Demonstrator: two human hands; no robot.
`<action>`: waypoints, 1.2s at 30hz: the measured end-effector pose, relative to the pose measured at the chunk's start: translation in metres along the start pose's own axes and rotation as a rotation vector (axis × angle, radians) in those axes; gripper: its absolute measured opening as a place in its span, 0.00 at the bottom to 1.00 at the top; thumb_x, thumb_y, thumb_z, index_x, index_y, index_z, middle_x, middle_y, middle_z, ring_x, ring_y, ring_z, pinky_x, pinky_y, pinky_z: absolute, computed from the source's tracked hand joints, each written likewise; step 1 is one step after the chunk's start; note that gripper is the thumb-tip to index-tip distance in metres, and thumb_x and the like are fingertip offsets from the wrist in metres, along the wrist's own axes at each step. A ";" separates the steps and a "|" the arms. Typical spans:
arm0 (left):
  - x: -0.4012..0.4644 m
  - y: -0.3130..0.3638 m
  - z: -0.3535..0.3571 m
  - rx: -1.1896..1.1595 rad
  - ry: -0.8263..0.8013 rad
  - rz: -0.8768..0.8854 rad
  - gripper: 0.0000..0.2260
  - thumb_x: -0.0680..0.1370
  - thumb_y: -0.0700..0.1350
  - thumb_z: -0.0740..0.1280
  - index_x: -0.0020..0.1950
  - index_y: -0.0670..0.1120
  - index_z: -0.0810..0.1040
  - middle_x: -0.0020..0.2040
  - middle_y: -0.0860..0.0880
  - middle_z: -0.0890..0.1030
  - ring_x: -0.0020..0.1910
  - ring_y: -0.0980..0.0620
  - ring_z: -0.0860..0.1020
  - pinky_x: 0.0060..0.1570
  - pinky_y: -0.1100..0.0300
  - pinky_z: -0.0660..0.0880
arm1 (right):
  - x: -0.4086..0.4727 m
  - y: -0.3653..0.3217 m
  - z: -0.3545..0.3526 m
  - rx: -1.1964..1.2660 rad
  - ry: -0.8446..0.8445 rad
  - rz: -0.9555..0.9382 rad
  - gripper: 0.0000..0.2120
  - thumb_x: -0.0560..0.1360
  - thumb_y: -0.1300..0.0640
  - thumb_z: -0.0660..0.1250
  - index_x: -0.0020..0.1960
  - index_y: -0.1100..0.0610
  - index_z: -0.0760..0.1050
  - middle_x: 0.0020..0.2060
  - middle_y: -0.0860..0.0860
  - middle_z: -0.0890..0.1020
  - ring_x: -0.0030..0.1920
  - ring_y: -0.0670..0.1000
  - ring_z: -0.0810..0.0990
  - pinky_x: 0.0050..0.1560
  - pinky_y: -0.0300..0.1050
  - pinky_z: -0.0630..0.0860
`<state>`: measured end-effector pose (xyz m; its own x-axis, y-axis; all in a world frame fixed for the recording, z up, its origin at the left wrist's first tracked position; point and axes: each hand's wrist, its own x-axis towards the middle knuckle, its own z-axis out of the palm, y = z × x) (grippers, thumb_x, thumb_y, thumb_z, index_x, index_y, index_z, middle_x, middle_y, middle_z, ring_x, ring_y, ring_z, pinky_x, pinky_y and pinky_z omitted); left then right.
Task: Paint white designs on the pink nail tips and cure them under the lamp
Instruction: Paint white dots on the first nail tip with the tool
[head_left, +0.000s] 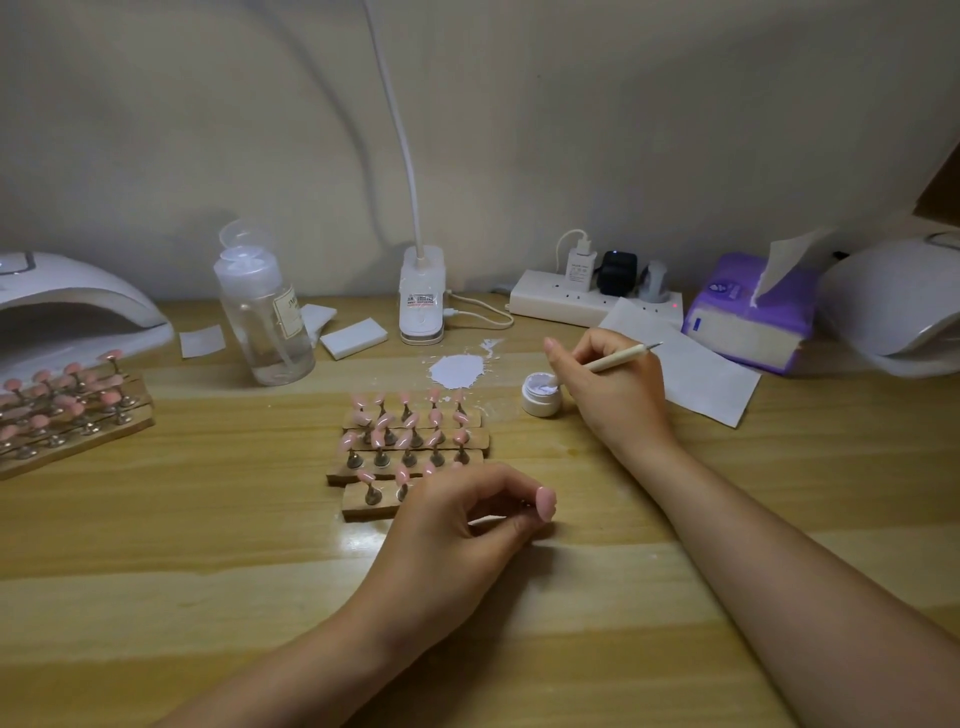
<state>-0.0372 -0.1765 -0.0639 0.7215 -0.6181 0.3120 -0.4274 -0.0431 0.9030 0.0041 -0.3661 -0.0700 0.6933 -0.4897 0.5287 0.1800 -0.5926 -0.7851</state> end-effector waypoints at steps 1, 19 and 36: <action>0.000 0.001 0.000 -0.004 0.002 -0.002 0.12 0.71 0.32 0.69 0.38 0.49 0.81 0.42 0.52 0.83 0.45 0.58 0.81 0.46 0.71 0.74 | 0.000 0.000 0.000 0.006 0.003 0.003 0.20 0.72 0.52 0.69 0.25 0.50 0.66 0.20 0.41 0.73 0.27 0.40 0.70 0.31 0.32 0.65; 0.019 0.008 0.026 -0.008 0.024 -0.005 0.10 0.72 0.33 0.69 0.36 0.48 0.79 0.39 0.50 0.81 0.42 0.55 0.80 0.44 0.61 0.78 | 0.000 -0.047 -0.023 0.457 0.080 0.152 0.10 0.75 0.55 0.66 0.38 0.59 0.78 0.25 0.45 0.80 0.26 0.38 0.75 0.30 0.30 0.71; 0.020 0.001 0.028 0.058 0.035 0.010 0.06 0.70 0.31 0.70 0.38 0.40 0.82 0.36 0.52 0.83 0.37 0.62 0.80 0.41 0.72 0.74 | -0.068 -0.047 -0.047 0.565 -0.053 0.291 0.17 0.61 0.50 0.73 0.25 0.53 0.66 0.21 0.47 0.67 0.22 0.42 0.69 0.33 0.42 0.79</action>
<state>-0.0384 -0.2108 -0.0651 0.7350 -0.5911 0.3322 -0.4648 -0.0827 0.8815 -0.0842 -0.3347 -0.0536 0.8003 -0.5387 0.2632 0.3097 -0.0045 -0.9508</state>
